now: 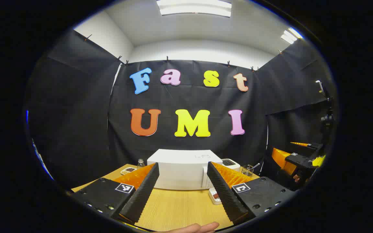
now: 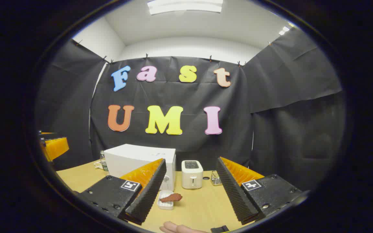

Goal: Open the microwave oven with the left hand, put the food in, and close the microwave oven.

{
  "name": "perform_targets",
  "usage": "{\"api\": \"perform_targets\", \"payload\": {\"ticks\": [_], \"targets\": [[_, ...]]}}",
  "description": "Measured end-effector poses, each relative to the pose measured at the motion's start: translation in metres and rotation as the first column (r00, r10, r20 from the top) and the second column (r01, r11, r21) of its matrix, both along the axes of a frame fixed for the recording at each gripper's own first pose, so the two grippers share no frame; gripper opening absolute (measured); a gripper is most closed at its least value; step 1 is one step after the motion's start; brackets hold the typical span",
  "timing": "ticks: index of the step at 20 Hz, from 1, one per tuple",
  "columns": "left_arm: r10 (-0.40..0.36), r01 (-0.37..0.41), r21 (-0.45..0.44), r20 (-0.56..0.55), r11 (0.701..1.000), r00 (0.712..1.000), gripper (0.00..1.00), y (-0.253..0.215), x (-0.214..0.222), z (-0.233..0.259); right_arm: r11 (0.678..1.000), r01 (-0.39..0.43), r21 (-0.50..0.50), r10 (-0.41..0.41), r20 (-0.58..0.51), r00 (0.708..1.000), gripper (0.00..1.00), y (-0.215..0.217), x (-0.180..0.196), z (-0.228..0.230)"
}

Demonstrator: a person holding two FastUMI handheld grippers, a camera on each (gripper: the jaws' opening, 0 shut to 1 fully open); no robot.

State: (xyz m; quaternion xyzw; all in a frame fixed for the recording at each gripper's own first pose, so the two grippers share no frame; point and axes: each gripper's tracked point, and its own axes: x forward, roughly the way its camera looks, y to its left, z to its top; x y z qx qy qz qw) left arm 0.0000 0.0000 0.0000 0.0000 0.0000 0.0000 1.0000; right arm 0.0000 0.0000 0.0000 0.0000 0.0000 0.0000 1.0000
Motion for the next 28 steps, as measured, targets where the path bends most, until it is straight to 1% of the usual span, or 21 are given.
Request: {"api": "perform_targets", "payload": {"ticks": [5,12,15,18,22,24,26,28], "targets": [[-0.001,0.001,0.003,-0.021,1.000,1.000,0.94,0.003,0.002,-0.007,1.000,-0.015,0.012,0.015,0.012,1.000,0.99,-0.001,-0.003,0.005],[0.004,-0.004,0.024,-0.013,1.000,1.000,0.94,0.002,0.001,-0.008,0.999,-0.029,0.020,0.029,0.016,0.999,0.99,-0.003,-0.003,0.004],[-0.016,0.016,-0.004,-0.012,1.000,1.000,0.94,-0.003,0.003,-0.013,0.999,-0.035,0.033,0.035,0.013,0.999,0.99,-0.003,0.001,-0.001],[-0.020,0.019,-0.030,-0.018,0.999,1.000,0.94,0.001,0.012,-0.021,0.999,-0.040,0.034,0.040,0.003,0.999,0.99,-0.006,0.009,-0.008],[-0.033,0.031,-0.041,-0.047,0.999,0.998,0.92,-0.002,0.045,-0.045,0.999,-0.034,0.043,0.034,-0.006,0.999,0.99,-0.014,0.022,-0.015],[-0.046,0.044,-0.038,-0.072,0.998,0.996,0.92,-0.009,0.071,-0.062,0.998,-0.044,0.043,0.044,0.004,0.999,0.99,-0.016,0.030,-0.016],[-0.061,0.056,-0.051,-0.093,0.997,0.994,0.92,-0.021,0.103,-0.079,0.997,-0.067,0.047,0.065,0.038,0.997,0.99,-0.017,0.034,-0.010],[-0.072,0.068,-0.042,-0.110,0.997,0.991,0.92,-0.034,0.136,-0.097,0.997,-0.059,0.041,0.057,0.053,0.997,0.99,-0.027,0.039,-0.013]]}}
